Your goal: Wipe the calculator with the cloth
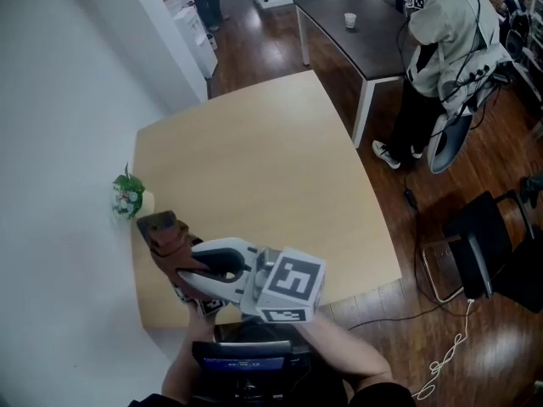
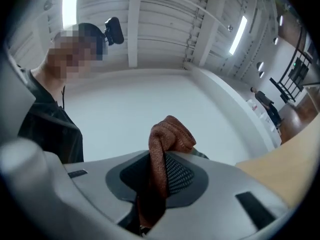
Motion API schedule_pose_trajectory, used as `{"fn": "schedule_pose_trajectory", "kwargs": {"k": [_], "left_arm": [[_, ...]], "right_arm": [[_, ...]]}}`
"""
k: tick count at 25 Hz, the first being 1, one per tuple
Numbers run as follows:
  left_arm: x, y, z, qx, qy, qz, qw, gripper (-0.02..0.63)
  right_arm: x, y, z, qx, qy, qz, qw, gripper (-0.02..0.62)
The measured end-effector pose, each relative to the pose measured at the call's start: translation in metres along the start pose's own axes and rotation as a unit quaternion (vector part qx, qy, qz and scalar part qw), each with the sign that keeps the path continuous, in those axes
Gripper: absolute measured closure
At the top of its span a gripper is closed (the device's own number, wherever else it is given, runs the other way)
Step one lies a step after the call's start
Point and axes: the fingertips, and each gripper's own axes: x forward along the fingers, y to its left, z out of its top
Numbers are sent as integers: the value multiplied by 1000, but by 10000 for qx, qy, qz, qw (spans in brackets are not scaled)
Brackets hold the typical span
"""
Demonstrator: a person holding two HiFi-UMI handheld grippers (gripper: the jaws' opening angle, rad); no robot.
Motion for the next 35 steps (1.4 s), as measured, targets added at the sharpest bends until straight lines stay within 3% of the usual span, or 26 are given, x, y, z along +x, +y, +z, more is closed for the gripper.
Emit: {"fn": "schedule_pose_trajectory", "kwargs": {"k": [4, 9, 13, 16, 18, 21, 23, 25, 27, 29, 30, 32, 34, 35], "left_arm": [[-5, 5, 0, 145, 67, 180, 9997, 563], [-10, 11, 1, 318, 117, 378, 9987, 569], [-13, 14, 1, 432, 109, 488, 9978, 569], [-15, 15, 2, 496, 72, 536, 9973, 568], [-16, 16, 2, 537, 45, 569, 9969, 568], [-18, 20, 3, 645, 66, 702, 9954, 566], [-22, 26, 4, 803, 195, 938, 9922, 563], [-33, 37, 6, 1103, 516, 1365, 9831, 561], [-55, 55, 13, 1556, 1055, 1950, 9626, 561], [-86, 78, 25, 2000, 1649, 2567, 9311, 551], [-105, 91, 31, 2180, 1958, 2884, 9116, 549], [-145, 118, 40, 2471, 2633, 3548, 8624, 537], [-181, 145, 41, 2620, 3211, 4077, 8136, 531], [-195, 159, 40, 2646, 3427, 4267, 7940, 516]], "right_arm": [[-1, -21, -45, -141, 548, -618, 9965, 512], [-21, -59, -81, -294, 1199, -1704, 9776, 514], [-32, -51, -79, -16, 1027, -1784, 9786, 514], [-37, -31, -72, 163, 687, -1454, 9868, 514], [-39, -22, -80, 118, 882, -1296, 9876, 514], [-51, -39, -115, 4, 1678, -1704, 9710, 514], [-67, -60, -123, 208, 1705, -2155, 9613, 514], [-80, -81, -127, 582, 1496, -2426, 9568, 514], [-89, -100, -147, 1177, 1335, -2368, 9551, 514], [-106, -121, -184, 1752, 1388, -2305, 9470, 517], [-119, -131, -207, 1897, 1572, -2369, 9398, 517], [-150, -147, -257, 2021, 2144, -2576, 9202, 517], [-181, -150, -304, 2073, 2834, -2716, 8961, 518], [-194, -149, -324, 2056, 3194, -2763, 8828, 518]]}}
